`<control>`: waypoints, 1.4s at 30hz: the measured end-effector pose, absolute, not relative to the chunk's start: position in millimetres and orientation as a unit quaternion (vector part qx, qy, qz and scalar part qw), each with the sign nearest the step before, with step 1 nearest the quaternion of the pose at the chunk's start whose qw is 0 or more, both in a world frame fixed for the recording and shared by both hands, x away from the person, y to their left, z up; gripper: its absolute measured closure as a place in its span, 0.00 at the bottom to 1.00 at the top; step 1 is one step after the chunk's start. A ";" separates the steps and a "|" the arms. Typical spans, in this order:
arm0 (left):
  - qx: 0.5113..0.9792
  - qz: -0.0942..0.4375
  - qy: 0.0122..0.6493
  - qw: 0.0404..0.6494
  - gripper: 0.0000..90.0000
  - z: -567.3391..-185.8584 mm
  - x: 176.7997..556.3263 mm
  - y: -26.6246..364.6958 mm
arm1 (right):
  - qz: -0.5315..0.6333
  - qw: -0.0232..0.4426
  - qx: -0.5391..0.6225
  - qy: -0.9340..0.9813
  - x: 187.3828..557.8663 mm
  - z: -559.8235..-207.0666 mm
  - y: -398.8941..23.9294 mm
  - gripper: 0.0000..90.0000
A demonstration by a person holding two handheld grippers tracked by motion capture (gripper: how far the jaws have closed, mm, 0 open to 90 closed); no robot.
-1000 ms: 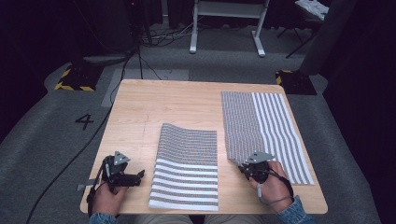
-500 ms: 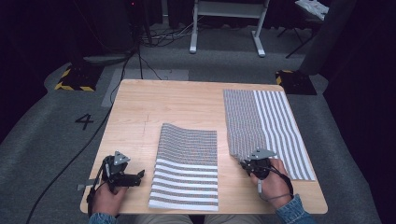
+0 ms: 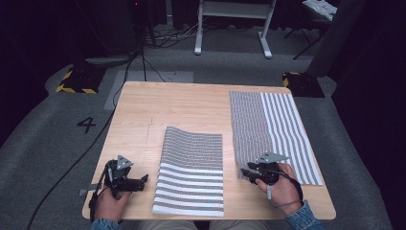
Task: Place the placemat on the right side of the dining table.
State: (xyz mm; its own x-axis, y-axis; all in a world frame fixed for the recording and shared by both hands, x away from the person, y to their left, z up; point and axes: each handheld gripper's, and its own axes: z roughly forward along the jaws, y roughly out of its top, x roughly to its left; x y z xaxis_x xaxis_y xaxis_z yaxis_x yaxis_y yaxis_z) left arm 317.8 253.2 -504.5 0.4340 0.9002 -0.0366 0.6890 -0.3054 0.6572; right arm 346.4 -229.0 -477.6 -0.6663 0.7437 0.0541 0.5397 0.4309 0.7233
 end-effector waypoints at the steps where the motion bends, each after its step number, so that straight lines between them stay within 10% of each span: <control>1: 0.789 0.172 0.503 0.307 0.00 -504.5 317.8 253.1 | 0.379 0.135 0.381 0.833 344.6 -475.0 -228.7 0.69; 6: 0.789 0.172 0.503 0.307 0.00 -504.5 317.9 253.1 | 0.364 0.131 0.367 0.846 348.8 -473.5 -228.4 0.87; 14: 0.789 0.172 0.503 0.307 0.00 -504.5 317.8 253.1 | 0.325 0.128 0.352 0.868 347.7 -486.2 -222.0 0.89; 30: 0.789 0.172 0.503 0.307 0.00 -504.5 317.9 253.1 | 0.428 0.103 0.296 0.848 303.7 -451.8 -203.0 0.41; 42: 0.789 0.172 0.503 0.306 0.00 -504.4 317.8 253.2 | 0.447 0.064 0.233 0.861 285.2 -459.7 -168.8 0.35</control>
State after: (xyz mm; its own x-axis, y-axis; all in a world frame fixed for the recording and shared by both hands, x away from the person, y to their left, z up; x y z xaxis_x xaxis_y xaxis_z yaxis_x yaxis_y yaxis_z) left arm 317.8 253.2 -504.4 0.4339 0.9002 -0.0368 0.6892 -0.3053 0.6571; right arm 285.2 -168.8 -459.7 -0.8833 0.4585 0.0974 0.3435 0.4918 0.8001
